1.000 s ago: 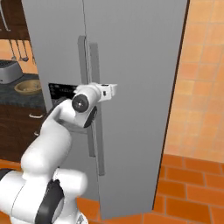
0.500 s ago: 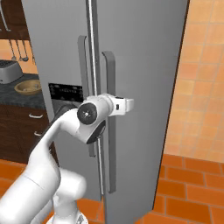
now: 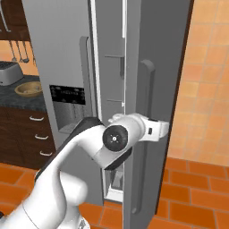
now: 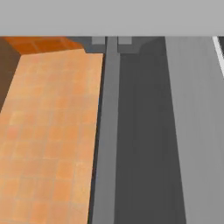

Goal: Grab a lemon wedge from the fridge and one ice cube from the ice bowl, and put them in the glass of lemonade.

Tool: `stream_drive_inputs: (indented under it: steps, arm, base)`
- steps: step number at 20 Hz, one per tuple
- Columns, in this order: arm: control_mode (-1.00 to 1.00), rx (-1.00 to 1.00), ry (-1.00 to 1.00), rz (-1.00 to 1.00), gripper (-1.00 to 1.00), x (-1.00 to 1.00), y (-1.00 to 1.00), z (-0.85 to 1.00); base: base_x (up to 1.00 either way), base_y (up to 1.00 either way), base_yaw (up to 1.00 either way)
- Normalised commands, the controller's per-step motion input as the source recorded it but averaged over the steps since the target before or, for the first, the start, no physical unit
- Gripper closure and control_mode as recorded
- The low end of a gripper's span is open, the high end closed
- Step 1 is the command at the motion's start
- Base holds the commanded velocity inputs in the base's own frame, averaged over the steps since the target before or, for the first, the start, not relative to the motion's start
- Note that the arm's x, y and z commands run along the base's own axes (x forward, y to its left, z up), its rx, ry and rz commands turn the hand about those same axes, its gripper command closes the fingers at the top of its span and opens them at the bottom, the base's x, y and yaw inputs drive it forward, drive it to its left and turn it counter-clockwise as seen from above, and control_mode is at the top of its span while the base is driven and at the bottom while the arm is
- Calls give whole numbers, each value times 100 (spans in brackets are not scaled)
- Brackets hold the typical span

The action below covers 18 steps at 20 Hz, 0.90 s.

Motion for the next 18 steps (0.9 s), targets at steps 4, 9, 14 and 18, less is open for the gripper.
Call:
stream_drive_inputs:
  steps: [4, 9, 14, 18]
  arm:
    - [-100, 0, 0, -8, 100, -37, -63, 1]
    - [-100, 0, -3, -3, -100, -17, -30, 1]
    - [-100, -11, -6, 0, -100, -60, 32, 14]
    - [-100, -32, -5, 0, -100, -74, 85, 24]
  base:
    - [0, 0, 0]
    - [0, 0, 0]
    - [0, 0, 0]
    - [0, 0, 0]
